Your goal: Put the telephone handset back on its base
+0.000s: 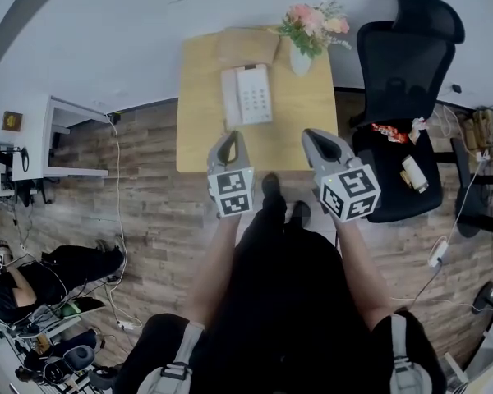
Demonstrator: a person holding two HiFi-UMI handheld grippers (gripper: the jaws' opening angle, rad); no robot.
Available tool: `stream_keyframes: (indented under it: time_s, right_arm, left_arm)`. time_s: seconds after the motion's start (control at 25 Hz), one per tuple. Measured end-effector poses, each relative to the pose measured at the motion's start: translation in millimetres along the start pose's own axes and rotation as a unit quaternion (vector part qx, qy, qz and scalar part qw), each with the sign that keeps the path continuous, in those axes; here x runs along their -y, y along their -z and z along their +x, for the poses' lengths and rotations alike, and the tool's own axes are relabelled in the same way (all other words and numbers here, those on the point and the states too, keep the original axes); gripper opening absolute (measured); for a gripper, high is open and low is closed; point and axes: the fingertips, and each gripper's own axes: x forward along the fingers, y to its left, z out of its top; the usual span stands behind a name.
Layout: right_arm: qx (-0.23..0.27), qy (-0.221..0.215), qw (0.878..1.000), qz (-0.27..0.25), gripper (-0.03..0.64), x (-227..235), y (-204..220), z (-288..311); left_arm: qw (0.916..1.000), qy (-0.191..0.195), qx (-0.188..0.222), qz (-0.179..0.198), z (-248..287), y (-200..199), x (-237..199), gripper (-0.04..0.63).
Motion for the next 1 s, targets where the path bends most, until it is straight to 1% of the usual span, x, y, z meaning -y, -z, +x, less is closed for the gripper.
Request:
stream_keyframes:
  time_s: [0.16,0.28,0.36,0.48,0.68,1.0]
  right_arm:
    - [0.003,-0.002,1.000,-0.005,0.003,-2,2,-6]
    - [0.002,-0.004,1.000,-0.012,0.003,-5,4,-11]
    - [0.000,-0.006,1.000,-0.018,0.003,-8,5,-15]
    - [0.001,-0.006,1.000,-0.022,0.003,-11,6,-20]
    - [0.005,-0.007,1.000,-0.026,0.003,-16,6,-31]
    - [0.009,-0.003,1.000,-0.026,0.003,-15,10,-41]
  left_arm:
    - [0.9999,0.010,0.011,-0.003,-14,-10,10,0.011]
    - [0.9996,0.021,0.012,-0.014,-25,-14,17,0.011]
    - [0.9992,0.029,0.023,-0.017,-32,-18,22,0.011]
    - [0.9985,0.039,0.038,-0.011,-40,-25,30,0.011]
    - [0.9980,0.048,0.039,-0.010,-48,-25,40,0.011]
    - [0.9977,0.052,0.043,-0.001,-57,-26,49,0.011]
